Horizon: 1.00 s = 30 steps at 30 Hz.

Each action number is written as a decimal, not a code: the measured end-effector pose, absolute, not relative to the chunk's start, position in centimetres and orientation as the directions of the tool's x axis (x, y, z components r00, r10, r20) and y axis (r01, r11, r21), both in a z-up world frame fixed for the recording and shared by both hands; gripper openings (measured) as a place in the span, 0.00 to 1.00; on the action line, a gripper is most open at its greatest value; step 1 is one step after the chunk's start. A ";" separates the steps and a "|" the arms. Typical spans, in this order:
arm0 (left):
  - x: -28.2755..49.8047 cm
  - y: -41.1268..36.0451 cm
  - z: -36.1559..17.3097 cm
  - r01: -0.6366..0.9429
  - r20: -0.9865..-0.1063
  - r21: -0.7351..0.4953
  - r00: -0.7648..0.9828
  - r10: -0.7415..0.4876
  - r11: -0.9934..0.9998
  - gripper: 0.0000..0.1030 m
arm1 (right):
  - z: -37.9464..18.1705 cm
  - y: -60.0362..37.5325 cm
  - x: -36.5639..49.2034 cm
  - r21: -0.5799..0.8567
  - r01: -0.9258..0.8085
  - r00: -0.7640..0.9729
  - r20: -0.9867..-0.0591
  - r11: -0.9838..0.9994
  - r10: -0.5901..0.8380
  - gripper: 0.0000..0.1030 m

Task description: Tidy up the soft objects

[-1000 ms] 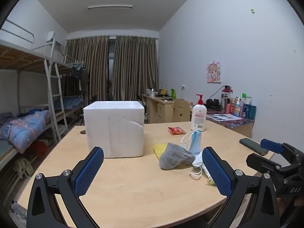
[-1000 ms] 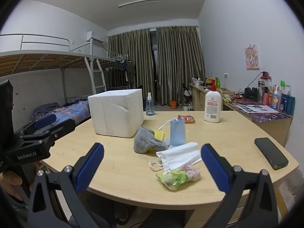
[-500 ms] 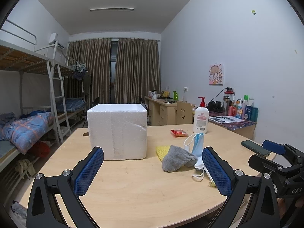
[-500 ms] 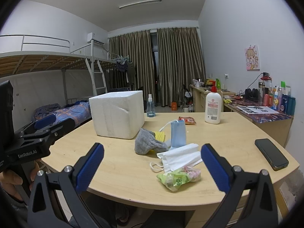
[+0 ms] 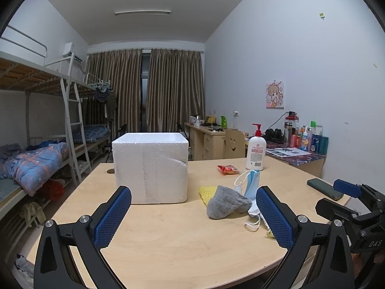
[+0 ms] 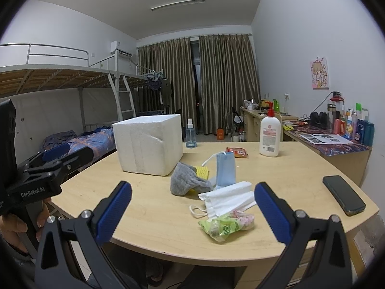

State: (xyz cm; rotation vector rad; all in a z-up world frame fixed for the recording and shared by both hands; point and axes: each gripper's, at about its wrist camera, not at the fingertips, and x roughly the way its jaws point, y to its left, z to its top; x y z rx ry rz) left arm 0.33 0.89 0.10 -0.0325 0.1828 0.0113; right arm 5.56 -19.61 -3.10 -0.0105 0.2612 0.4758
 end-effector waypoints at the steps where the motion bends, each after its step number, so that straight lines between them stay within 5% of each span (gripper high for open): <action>1: 0.2 0.9 0.1 -0.016 -0.182 -0.032 0.983 0.010 0.999 1.00 | -3.1 -19.6 5.5 0.050 -0.454 0.856 -0.251 0.890 0.451 1.00; 30: 0.6 0.6 0.2 0.000 -0.194 -0.026 0.981 -0.005 1.000 1.00 | -2.9 -20.0 5.6 0.056 -0.446 0.860 -0.250 0.893 0.445 1.00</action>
